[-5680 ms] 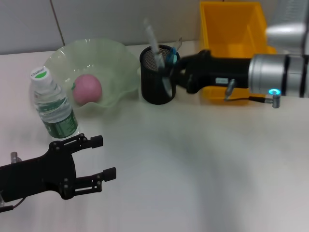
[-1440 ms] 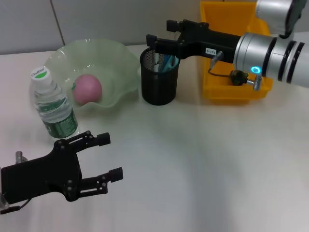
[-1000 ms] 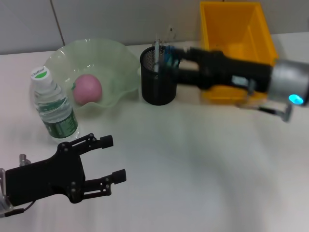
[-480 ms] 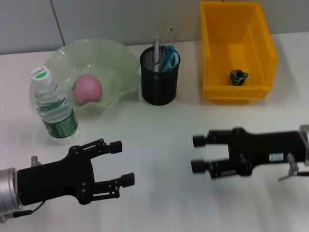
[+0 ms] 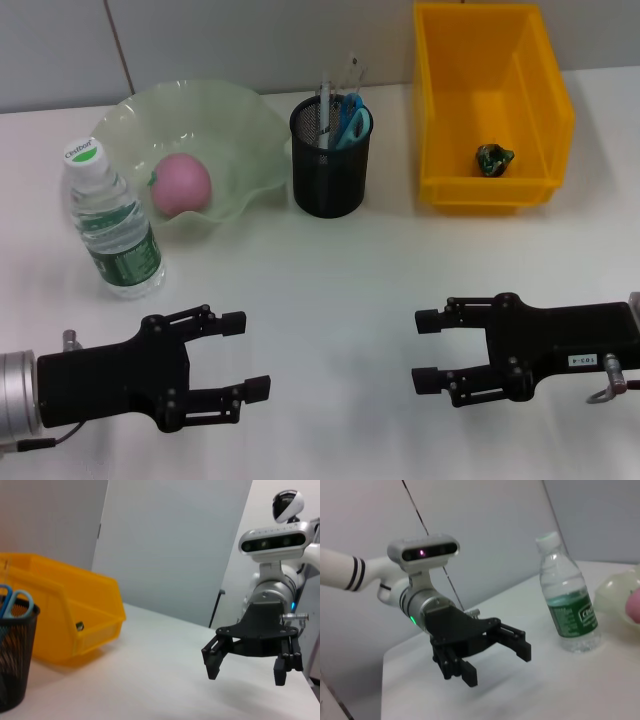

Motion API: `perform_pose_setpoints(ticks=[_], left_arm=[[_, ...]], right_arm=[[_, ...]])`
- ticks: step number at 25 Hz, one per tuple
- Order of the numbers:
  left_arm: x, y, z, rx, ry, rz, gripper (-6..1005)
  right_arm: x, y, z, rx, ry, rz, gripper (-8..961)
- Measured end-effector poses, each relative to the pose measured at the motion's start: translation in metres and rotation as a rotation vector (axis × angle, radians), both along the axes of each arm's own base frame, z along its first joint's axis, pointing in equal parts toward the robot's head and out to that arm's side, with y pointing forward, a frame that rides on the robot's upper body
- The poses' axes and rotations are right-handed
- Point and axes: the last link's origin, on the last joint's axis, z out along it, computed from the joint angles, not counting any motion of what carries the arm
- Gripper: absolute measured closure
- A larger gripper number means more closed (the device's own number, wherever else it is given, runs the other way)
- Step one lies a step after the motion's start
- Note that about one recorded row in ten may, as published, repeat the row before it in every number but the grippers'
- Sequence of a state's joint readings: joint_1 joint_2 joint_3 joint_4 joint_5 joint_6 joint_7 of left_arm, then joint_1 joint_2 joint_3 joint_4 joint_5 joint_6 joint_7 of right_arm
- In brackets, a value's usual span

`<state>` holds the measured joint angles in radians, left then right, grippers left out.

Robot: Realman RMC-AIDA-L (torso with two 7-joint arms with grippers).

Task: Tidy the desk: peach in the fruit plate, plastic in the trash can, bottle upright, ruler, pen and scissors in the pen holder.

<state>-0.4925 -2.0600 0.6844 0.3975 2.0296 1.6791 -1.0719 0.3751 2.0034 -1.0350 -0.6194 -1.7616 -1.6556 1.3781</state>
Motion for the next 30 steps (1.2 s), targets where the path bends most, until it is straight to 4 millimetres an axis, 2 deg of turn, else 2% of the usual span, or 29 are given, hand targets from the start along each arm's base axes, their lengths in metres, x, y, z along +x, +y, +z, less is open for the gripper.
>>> perform_pose_setpoints(ticks=[9,30], left_arm=[[-0.0002,0.0064,0.0045,-0.031,0.049,0.015,157],[-0.0009,0.0073,0.01,-0.047,0.048,0.034,156]], right_arm=[[0.0022,0.0022,-0.0055,0.004,-0.024,-0.013,151],[-0.0029,0.0055,-0.0078,0.016,-0.006,-0.011,151]])
